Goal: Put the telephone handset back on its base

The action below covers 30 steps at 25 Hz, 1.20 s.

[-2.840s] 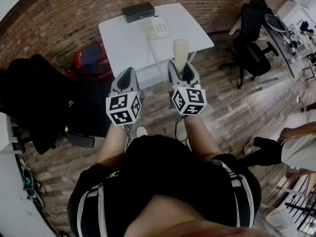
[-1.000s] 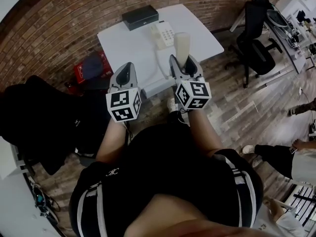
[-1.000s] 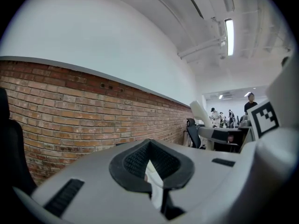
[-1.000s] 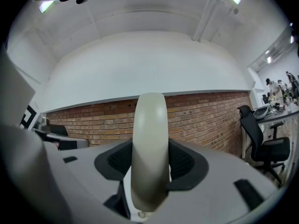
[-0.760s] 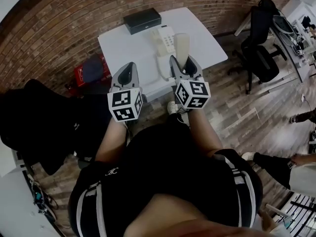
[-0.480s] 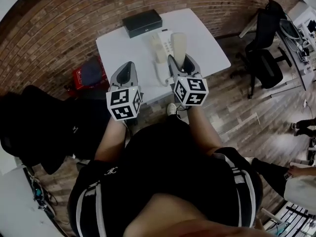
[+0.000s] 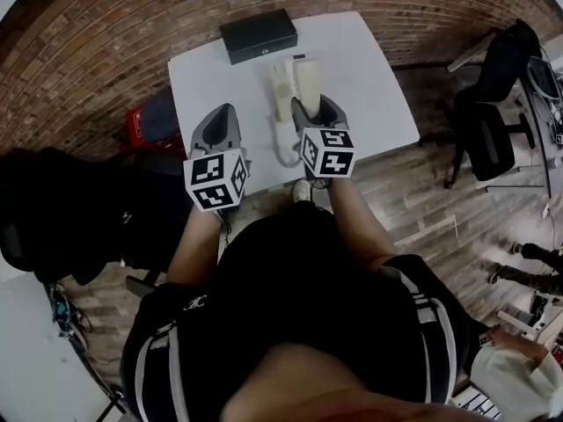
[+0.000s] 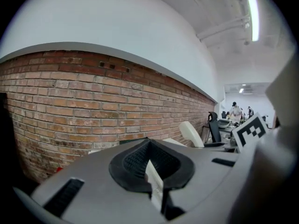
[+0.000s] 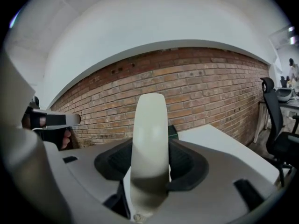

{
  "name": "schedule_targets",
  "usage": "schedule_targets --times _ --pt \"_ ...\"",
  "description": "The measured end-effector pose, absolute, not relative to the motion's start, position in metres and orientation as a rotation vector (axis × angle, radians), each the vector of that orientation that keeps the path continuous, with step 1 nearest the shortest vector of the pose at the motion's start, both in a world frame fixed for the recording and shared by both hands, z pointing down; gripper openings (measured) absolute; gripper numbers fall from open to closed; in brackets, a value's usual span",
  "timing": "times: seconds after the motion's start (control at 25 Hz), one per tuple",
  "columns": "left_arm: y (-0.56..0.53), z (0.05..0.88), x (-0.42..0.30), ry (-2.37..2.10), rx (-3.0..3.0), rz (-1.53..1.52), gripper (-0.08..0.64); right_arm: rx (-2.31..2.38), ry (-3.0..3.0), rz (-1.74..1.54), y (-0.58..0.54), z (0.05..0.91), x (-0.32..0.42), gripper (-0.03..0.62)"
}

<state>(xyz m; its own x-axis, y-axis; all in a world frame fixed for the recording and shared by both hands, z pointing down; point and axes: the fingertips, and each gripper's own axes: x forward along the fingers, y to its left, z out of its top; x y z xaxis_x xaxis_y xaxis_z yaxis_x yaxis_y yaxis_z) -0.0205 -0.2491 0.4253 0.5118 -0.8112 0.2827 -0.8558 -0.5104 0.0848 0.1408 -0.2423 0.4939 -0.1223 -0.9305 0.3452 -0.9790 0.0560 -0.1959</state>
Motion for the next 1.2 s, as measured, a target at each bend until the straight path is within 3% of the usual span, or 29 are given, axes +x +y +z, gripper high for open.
schedule_targets --times 0.48,0.8,1.2 --pt "-0.293 0.446 0.007 -1.659 2.319 0.373 -0.005 1.689 -2.165 0.840 -0.325 0.569 0.165 0.198" --pt "-0.307 0.458 -0.016 -1.717 2.261 0.462 -0.005 1.659 -2.049 1.015 -0.355 0.611 0.158 0.199" --pt "-0.319 0.459 -0.035 -1.738 2.222 0.418 -0.005 1.633 -1.885 0.950 -0.376 0.646 0.149 0.199"
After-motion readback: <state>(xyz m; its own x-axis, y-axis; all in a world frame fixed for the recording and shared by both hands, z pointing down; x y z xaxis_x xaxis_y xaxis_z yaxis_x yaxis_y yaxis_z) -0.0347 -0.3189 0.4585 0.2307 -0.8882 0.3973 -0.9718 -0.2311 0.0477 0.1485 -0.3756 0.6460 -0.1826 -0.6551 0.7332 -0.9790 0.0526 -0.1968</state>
